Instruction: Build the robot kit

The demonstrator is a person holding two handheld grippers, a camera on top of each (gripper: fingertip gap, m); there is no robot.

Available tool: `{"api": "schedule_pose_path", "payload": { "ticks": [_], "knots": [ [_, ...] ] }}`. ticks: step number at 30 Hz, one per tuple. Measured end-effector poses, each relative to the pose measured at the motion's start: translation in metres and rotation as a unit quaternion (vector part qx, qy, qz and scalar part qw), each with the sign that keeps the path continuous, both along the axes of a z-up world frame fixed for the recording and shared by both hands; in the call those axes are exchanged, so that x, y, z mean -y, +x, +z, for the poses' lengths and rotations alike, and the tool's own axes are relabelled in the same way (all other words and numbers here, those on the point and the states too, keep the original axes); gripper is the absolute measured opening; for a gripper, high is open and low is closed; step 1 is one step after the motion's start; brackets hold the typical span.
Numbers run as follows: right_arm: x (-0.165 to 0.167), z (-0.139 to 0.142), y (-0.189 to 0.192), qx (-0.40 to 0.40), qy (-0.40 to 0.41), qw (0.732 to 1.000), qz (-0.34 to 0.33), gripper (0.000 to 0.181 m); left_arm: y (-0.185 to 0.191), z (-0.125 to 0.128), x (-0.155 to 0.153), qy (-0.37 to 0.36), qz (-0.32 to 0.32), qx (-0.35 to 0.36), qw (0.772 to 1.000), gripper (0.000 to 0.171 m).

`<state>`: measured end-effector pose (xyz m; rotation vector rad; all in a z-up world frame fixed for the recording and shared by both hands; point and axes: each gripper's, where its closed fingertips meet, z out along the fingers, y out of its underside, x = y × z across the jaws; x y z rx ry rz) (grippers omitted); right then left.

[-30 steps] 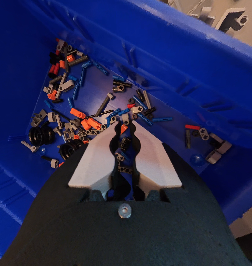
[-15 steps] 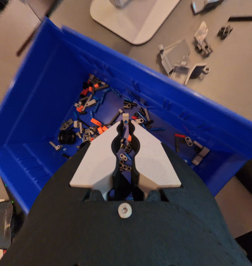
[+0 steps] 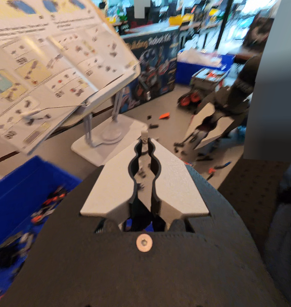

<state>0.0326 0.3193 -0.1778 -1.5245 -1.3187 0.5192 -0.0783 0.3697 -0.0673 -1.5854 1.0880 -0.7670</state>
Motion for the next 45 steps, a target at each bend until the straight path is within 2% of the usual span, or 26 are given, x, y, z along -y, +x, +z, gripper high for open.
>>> {"api": "schedule_pose_path", "payload": {
  "ticks": [5,9,12,17,23,25,34,39,42,45],
  "knots": [
    [-0.008,0.033,0.002,-0.003,0.135,0.990,-0.050,0.026,0.047,0.014,0.034,-0.059,-0.061,0.095,0.992,0.006],
    [-0.001,0.065,-0.001,-0.027,0.221,0.972,-0.071,0.031,0.081,0.006,0.051,-0.130,-0.095,0.144,0.976,0.006],
    [0.007,0.081,-0.002,-0.030,0.270,0.959,-0.078,0.035,0.095,-0.002,0.055,-0.178,-0.109,0.168,0.964,0.006],
    [0.011,0.089,-0.005,-0.015,0.310,0.946,-0.091,0.032,0.111,-0.018,0.065,-0.226,-0.131,0.165,0.951,0.006],
    [0.012,0.089,-0.006,-0.022,0.299,0.949,-0.092,0.023,0.119,-0.030,0.070,-0.270,-0.145,0.178,0.935,0.006],
    [0.013,0.087,-0.007,-0.024,0.291,0.953,-0.085,0.014,0.118,-0.029,0.070,-0.279,-0.150,0.189,0.930,0.006],
    [0.018,0.078,-0.012,-0.037,0.237,0.969,-0.052,0.014,0.114,-0.037,0.076,-0.307,-0.158,0.215,0.913,0.006],
    [0.023,0.066,-0.019,-0.038,0.199,0.979,-0.023,0.012,0.106,-0.047,0.077,-0.287,-0.120,0.215,0.926,0.008],
    [0.022,0.060,-0.021,-0.037,0.173,0.984,-0.014,0.012,0.097,-0.049,0.080,-0.263,-0.104,0.218,0.934,0.018],
    [0.017,0.041,-0.023,-0.011,0.133,0.991,-0.008,0.012,0.085,-0.055,0.083,-0.210,-0.082,0.196,0.954,0.017]
  ]
}}
